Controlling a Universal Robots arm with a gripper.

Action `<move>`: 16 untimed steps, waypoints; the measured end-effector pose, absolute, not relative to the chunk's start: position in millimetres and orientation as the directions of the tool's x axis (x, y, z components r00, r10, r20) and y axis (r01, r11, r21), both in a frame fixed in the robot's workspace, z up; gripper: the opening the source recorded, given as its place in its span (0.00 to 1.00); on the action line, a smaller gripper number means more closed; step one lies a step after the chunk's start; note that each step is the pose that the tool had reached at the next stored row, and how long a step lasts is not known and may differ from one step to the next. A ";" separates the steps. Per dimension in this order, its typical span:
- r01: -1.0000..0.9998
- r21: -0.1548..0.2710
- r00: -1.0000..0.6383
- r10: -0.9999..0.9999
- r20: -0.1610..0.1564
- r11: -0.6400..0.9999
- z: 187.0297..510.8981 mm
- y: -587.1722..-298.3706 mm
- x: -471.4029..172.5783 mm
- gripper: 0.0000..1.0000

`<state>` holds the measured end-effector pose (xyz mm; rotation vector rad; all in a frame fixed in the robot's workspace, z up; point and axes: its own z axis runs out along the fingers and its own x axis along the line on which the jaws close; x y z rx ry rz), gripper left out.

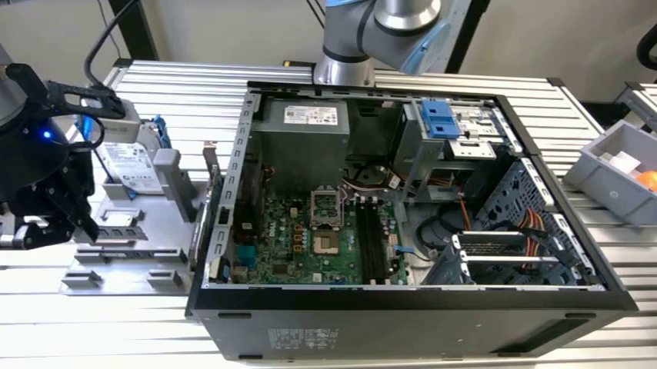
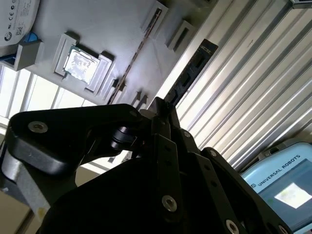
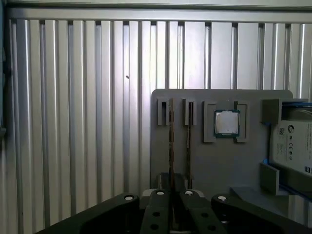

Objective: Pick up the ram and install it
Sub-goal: 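Pick up the ram and move it above insertion slot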

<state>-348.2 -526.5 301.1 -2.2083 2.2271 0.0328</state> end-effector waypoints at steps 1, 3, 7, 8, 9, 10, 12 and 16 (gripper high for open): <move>-1.000 0.011 -0.009 -1.000 -0.018 0.008 301.6 -526.5 -348.2 0.00; -1.000 0.011 -0.009 -1.000 -0.018 0.008 302.9 -526.5 -348.2 0.00; -1.000 0.011 -0.009 -1.000 -0.018 0.008 305.3 -526.5 -348.1 0.00; -1.000 0.011 -0.008 -1.000 -0.018 0.008 305.8 -526.5 -348.1 0.00; -1.000 0.011 -0.008 -1.000 -0.018 0.008 306.4 -526.6 -348.0 0.00; -1.000 0.011 -0.008 -1.000 -0.018 0.008 307.0 -526.6 -348.0 0.00; -1.000 0.011 -0.008 -1.000 -0.018 0.008 307.9 -526.5 -348.1 0.00; -1.000 0.011 -0.009 -1.000 -0.018 0.008 310.0 -526.5 -348.2 0.00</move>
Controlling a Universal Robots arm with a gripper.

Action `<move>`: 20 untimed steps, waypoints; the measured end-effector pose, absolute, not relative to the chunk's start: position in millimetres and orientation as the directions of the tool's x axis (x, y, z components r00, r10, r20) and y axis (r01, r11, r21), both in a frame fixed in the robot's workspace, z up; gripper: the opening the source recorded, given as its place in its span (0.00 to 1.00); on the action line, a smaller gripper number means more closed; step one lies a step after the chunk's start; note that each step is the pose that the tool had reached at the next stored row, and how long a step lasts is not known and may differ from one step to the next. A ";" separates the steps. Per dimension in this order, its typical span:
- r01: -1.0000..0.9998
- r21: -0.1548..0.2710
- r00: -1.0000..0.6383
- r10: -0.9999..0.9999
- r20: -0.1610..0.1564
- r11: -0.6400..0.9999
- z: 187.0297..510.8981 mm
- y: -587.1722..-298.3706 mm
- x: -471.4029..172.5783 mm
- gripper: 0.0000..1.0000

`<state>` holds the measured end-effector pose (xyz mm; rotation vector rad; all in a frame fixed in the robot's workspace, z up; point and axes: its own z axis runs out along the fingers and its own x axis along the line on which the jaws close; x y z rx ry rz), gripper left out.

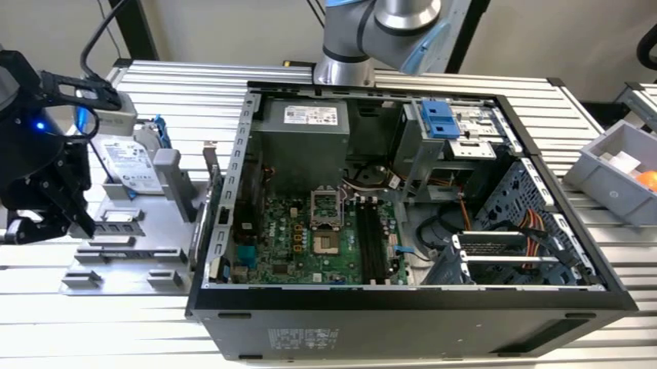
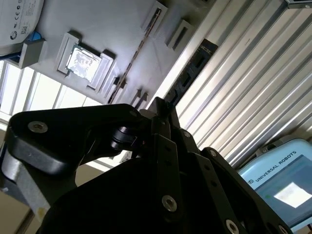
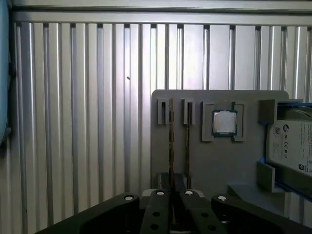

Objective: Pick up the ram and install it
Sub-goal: 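Pick up the ram and move it above insertion slot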

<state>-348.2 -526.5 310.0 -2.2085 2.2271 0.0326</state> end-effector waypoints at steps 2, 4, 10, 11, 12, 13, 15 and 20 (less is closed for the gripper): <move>-1.000 0.011 -0.008 -1.000 -0.018 0.008 310.8 -526.5 -348.1 0.00; -1.000 0.011 -0.009 -1.000 -0.018 0.008 311.9 -526.5 -348.2 0.00; -1.000 0.011 -0.008 -1.000 -0.018 0.008 315.5 -526.5 -348.1 0.00; -1.000 0.011 -0.008 -1.000 -0.018 0.008 316.2 -526.5 -348.1 0.00; -1.000 0.011 -0.009 -1.000 -0.018 0.008 316.9 -526.5 -348.2 0.00; -1.000 0.011 -0.009 -1.000 -0.018 0.008 317.6 -526.5 -348.2 0.00; -1.000 0.011 -0.009 -1.000 -0.018 0.008 318.9 -526.5 -348.2 0.00; -1.000 0.011 -0.008 -1.000 -0.018 0.008 322.4 -526.5 -348.1 0.00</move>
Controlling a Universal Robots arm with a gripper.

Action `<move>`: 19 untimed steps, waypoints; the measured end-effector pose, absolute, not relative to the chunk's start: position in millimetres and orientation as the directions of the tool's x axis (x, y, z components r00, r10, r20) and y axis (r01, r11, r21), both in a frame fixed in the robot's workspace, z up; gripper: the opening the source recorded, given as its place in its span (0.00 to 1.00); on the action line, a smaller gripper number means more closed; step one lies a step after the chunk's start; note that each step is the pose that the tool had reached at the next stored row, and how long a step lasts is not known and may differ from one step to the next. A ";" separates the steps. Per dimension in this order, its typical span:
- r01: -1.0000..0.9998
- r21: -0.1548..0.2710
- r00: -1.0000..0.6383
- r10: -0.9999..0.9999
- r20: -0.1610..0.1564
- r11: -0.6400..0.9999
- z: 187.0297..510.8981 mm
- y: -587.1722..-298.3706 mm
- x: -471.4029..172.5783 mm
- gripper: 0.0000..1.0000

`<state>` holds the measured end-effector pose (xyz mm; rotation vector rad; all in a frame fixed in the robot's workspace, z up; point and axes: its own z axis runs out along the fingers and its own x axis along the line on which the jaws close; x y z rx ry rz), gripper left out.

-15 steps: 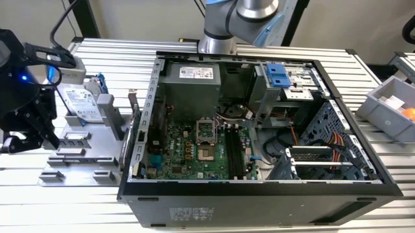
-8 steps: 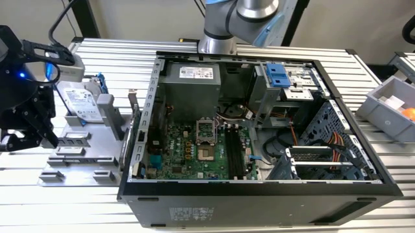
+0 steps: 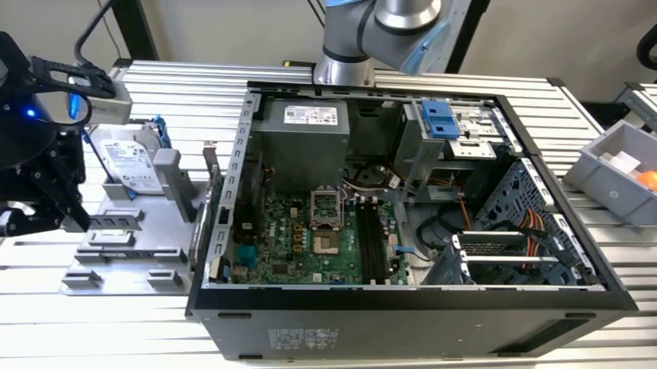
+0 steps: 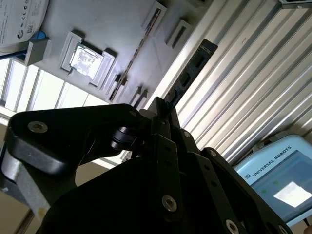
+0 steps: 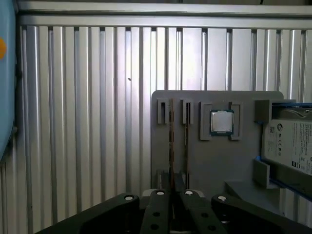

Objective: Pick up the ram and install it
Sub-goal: 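Pick up the ram and move it above insertion slot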

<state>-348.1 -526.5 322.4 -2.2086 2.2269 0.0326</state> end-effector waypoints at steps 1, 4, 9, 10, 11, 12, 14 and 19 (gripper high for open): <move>-1.000 0.011 -0.008 -1.000 -0.018 0.008 323.0 -526.5 -348.1 0.00; -1.000 0.011 -0.008 -1.000 -0.018 0.008 325.2 -526.5 -348.1 0.00; -1.000 0.011 -0.009 -1.000 -0.018 0.008 328.5 -526.5 -348.2 0.00; -1.000 0.011 -0.009 -1.000 -0.018 0.008 329.2 -526.5 -348.2 0.00; -1.000 0.011 -0.008 -1.000 -0.018 0.008 329.9 -526.5 -348.1 0.00; -1.000 0.011 -0.008 -1.000 -0.018 0.008 330.6 -526.5 -348.1 0.00; -1.000 0.011 -0.008 -1.000 -0.018 0.008 331.8 -526.5 -348.1 0.00; -1.000 0.011 -0.008 -1.000 -0.018 0.008 335.2 -526.5 -348.1 0.00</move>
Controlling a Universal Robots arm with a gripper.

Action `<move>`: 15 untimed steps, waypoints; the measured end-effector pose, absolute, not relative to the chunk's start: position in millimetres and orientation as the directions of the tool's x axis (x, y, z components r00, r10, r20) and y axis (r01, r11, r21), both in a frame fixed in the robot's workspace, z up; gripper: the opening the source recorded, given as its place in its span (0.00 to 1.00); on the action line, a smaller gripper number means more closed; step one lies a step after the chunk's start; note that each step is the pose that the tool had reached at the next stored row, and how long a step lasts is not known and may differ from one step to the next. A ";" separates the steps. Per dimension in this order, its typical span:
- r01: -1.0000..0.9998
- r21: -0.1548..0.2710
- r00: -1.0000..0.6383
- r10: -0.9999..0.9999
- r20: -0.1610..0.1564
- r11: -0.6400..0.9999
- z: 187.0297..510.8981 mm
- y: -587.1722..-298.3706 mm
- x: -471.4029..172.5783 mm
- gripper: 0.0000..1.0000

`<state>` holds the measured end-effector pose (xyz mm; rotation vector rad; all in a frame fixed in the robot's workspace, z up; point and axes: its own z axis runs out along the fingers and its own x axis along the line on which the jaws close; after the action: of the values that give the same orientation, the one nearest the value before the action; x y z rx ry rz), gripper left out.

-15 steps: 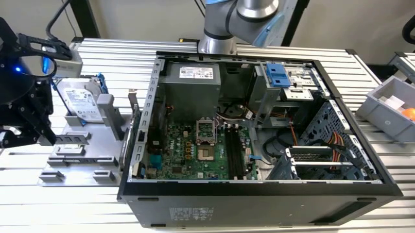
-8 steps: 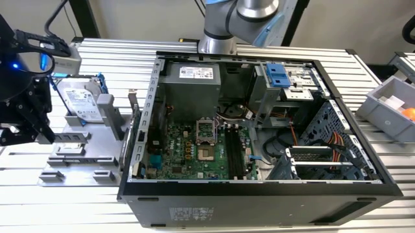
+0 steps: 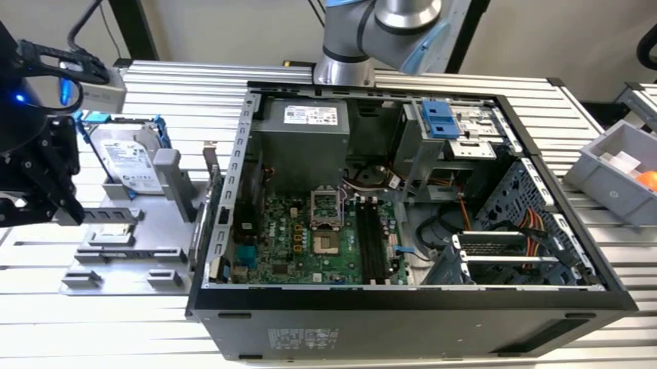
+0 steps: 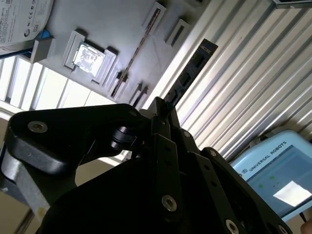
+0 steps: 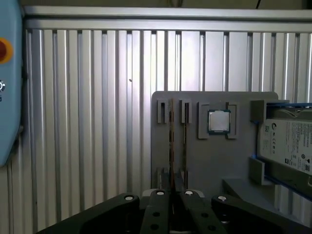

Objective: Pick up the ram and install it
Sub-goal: 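Pick up the ram and move it above insertion slot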

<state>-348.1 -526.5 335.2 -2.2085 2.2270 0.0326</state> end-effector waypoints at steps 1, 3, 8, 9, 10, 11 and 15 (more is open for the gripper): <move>-1.000 0.011 -0.008 -1.000 -0.018 0.008 335.9 -526.5 -348.1 0.00; -1.000 0.011 -0.009 -1.000 -0.018 0.008 337.3 -526.5 -348.1 0.00; -1.000 0.011 -0.008 -1.000 -0.018 0.008 340.6 -526.5 -348.1 0.00; -1.000 0.011 -0.008 -1.000 -0.018 0.008 341.3 -526.5 -348.1 0.00; -1.000 0.011 -0.008 -1.000 -0.018 0.008 342.0 -526.5 -348.1 0.00; -1.000 0.011 -0.008 -1.000 -0.018 0.008 342.6 -526.5 -348.1 0.00; -1.000 0.011 -0.008 -1.000 -0.018 0.008 345.4 -526.5 -348.1 0.00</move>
<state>-348.1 -526.5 345.4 -2.2085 2.2271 0.0325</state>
